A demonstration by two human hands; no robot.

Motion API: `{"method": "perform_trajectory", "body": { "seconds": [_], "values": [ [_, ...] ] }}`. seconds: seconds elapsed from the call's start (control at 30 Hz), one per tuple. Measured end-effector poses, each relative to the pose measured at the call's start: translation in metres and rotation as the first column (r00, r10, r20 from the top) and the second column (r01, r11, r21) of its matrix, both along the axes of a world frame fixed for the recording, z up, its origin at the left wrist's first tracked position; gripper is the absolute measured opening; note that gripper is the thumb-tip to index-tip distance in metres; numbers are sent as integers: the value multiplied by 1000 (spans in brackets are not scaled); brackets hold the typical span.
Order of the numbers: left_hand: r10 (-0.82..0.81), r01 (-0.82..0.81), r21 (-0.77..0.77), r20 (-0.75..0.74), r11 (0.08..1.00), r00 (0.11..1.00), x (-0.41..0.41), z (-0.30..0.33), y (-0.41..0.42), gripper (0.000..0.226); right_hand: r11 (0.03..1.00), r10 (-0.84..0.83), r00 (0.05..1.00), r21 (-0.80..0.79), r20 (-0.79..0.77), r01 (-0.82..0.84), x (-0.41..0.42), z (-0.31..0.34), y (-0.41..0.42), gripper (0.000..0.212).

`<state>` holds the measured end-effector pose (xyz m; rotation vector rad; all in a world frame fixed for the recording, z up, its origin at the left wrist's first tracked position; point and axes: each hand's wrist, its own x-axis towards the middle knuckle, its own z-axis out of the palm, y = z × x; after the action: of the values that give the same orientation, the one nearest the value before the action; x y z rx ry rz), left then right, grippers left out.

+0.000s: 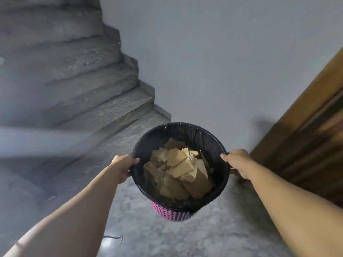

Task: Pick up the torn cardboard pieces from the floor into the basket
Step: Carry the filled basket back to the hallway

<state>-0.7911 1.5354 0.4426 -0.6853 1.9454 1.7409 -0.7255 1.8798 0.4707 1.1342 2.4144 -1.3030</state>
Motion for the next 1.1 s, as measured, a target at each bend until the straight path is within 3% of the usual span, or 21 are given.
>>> {"method": "perform_trajectory", "body": {
  "seconds": [0.13, 0.27, 0.43, 0.5, 0.57, 0.63, 0.7, 0.83, 0.93, 1.03, 1.1],
  "values": [
    [-224, 225, 45, -24, 973, 974, -1, 30, 14, 16, 980, -199, 980, 10, -28, 199, 58, 32, -3, 28],
    [-411, 403, 145, 36, 904, 911, 3, 47, 25, 29, 905, -404, 912, -182, -76, 386, 119, 58, -13, 18],
    [-652, 614, 281, 59, 738, 756, 47, 77, 45, 19, 749, -613, 787, -368, -71, 550, 220, 94, -43, 16],
    [-707, 656, 335, 44, 676, 706, 66, 88, 50, 23, 703, -659, 748, -420, -80, 574, 256, 100, -53, 19],
    [-765, 697, 388, 32, 603, 644, 91, 101, 52, 23, 650, -719, 690, -432, -83, 625, 295, 102, -64, 42],
    [-817, 754, 383, 7, 534, 576, 117, 108, 53, 24, 567, -791, 607, -461, -75, 682, 335, 106, -85, 55],
    [-865, 784, 421, 2, 456, 502, 150, 113, 47, 24, 459, -872, 482, -492, -88, 740, 383, 108, -109, 51],
    [-940, 835, 449, 42, 319, 337, 216, 112, 34, 44, 178, -984, 159, -567, -82, 804, 482, 101, -168, 62],
    [-962, 876, 398, 96, 272, 255, 269, 108, 24, 39, 179, -973, 75, -512, -217, 840, 539, 104, -205, 51],
    [-976, 890, 402, 130, 214, 177, 313, 111, 17, 25, 89, -967, -39, -481, -250, 872, 591, 103, -242, 49],
    [-978, 907, 378, 157, 186, 136, 340, 110, 15, 48, -37, -978, -125, -451, -167, 892, 622, 96, -270, 55]
  ]
}}
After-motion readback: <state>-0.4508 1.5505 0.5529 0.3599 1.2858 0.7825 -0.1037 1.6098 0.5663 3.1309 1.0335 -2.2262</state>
